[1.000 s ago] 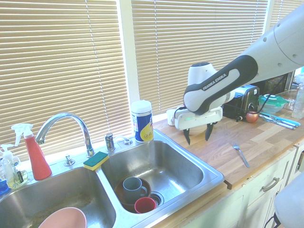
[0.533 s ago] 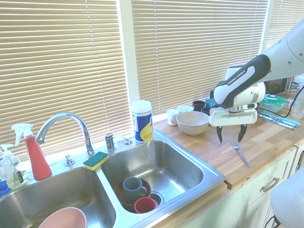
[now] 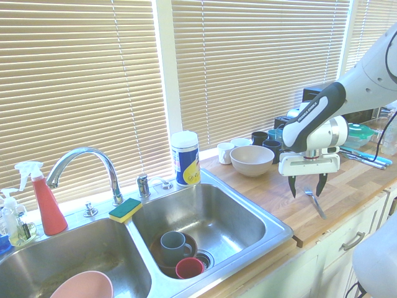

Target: Put the fork into the sink

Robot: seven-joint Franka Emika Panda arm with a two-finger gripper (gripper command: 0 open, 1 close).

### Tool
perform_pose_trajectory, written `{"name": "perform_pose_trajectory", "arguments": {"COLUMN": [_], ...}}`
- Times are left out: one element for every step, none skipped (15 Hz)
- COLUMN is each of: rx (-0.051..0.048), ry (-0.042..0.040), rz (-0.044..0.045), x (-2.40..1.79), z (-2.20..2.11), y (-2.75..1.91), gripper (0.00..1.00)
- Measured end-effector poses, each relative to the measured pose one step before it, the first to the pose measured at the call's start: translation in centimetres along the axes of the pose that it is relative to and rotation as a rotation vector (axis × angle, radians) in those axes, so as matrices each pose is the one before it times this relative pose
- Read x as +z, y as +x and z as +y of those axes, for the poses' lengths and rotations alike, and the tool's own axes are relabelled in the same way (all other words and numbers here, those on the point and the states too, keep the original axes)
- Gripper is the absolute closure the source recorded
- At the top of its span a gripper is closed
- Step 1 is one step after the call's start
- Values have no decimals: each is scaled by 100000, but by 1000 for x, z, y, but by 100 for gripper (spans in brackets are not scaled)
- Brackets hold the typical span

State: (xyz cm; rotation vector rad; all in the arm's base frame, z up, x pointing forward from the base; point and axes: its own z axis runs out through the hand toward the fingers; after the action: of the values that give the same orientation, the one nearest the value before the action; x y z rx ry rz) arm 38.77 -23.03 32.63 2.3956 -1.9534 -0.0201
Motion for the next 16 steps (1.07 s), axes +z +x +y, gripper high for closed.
{"name": "perform_pose_trajectory", "arguments": {"rx": [120, 333, 421, 297, 301, 208, 61, 5, 41, 108, 89, 139, 156, 23, -104, -35], "ry": [13, 42, 35, 147, 190, 359, 366, 352, 41, 19, 15, 122, 226, 207, 73, 30], "rz": [-89, -289, -279, 19, -3, 43, 208, 265, -8, -81, -64, -58, -125, -144, -121, -216], "x": [221, 224, 169, 29, -7, -27, -36, -32, 24, 56, 70, 36, 2, -7, 16, 61], "z": [141, 155, 157, 85, 51, -21, -36, -37, -3, -6, -8, 0, -5, -8, 8, 36], "y": [-60, -57, 3, 83, 81, 25, 25, 27, 2, 6, 3, 0, 2, 3, -10, -32], "gripper": [100, 100, 100, 100, 100, 100, 100, 100, 100, 100, 100, 100, 100, 100, 100, 100]}}
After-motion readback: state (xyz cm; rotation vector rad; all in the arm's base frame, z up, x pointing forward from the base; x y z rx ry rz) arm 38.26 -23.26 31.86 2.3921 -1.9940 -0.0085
